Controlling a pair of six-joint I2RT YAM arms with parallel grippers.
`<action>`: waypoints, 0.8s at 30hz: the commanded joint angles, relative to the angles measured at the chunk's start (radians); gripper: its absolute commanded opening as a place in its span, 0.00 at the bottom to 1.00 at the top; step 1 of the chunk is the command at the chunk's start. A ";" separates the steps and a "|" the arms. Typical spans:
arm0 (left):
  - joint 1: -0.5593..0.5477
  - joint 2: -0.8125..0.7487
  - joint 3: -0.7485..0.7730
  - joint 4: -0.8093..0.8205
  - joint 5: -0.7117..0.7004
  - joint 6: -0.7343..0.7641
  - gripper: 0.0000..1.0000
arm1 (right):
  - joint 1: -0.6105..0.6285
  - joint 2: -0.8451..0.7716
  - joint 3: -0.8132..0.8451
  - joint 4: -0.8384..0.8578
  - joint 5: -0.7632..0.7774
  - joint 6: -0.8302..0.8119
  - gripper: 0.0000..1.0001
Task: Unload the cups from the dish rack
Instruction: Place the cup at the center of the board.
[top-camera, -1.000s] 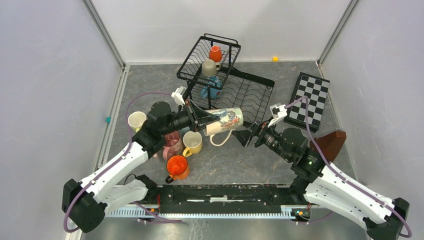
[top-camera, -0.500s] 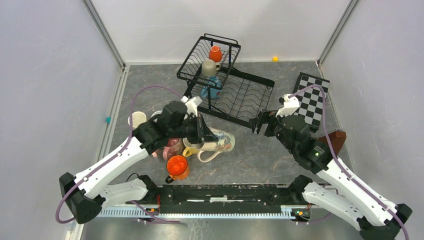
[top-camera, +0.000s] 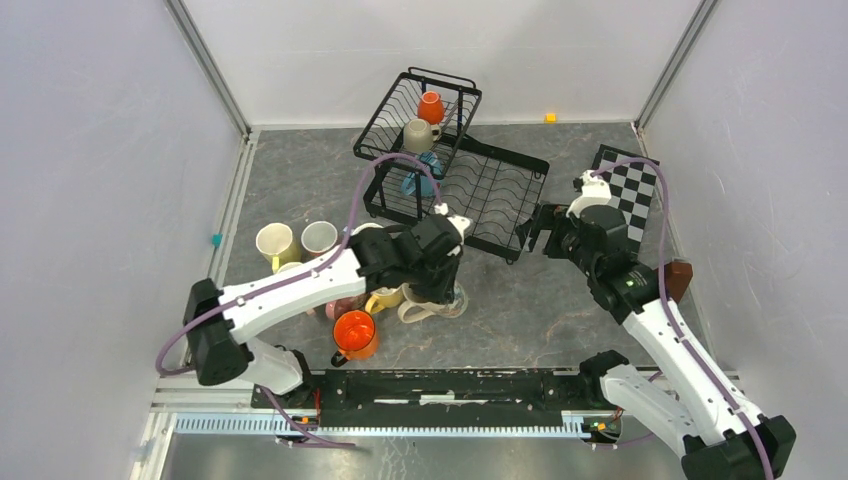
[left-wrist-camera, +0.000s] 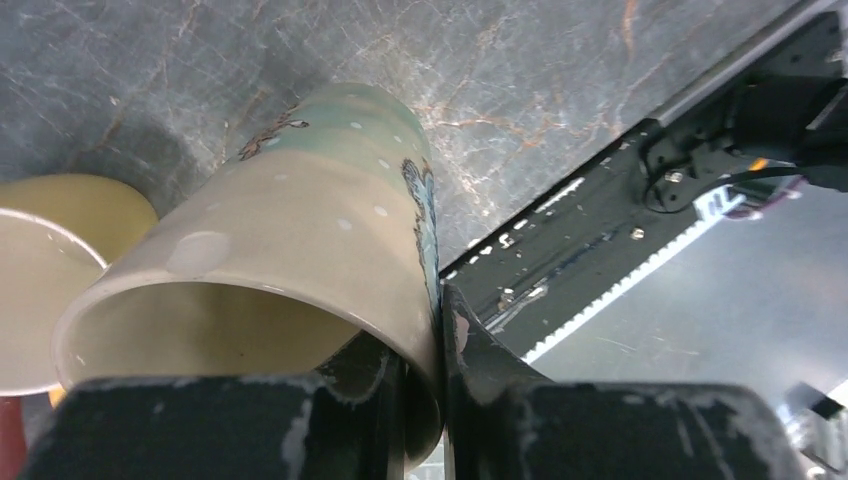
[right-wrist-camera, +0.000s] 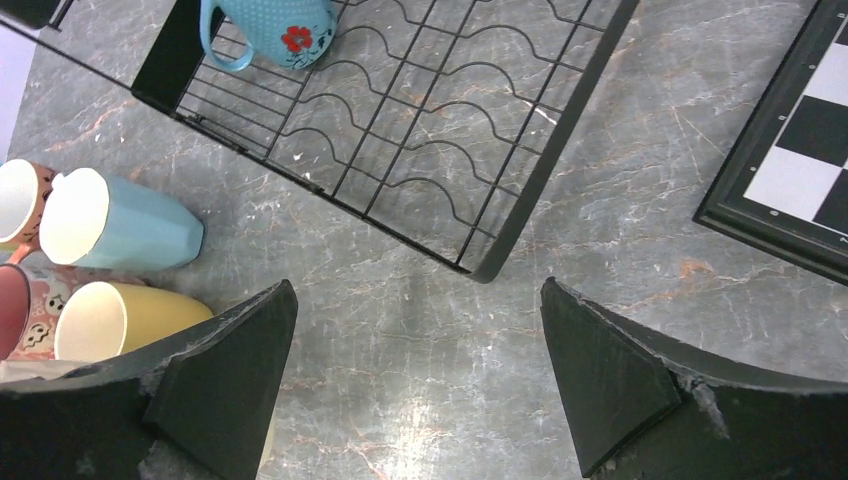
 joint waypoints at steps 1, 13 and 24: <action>-0.032 0.052 0.098 -0.016 -0.137 0.125 0.02 | -0.048 0.004 -0.011 0.046 -0.075 -0.007 0.98; -0.052 0.187 0.132 -0.077 -0.278 0.205 0.02 | -0.083 0.007 -0.028 0.054 -0.144 -0.012 0.98; -0.053 0.220 0.119 -0.075 -0.272 0.196 0.02 | -0.083 0.012 -0.036 0.068 -0.164 -0.007 0.98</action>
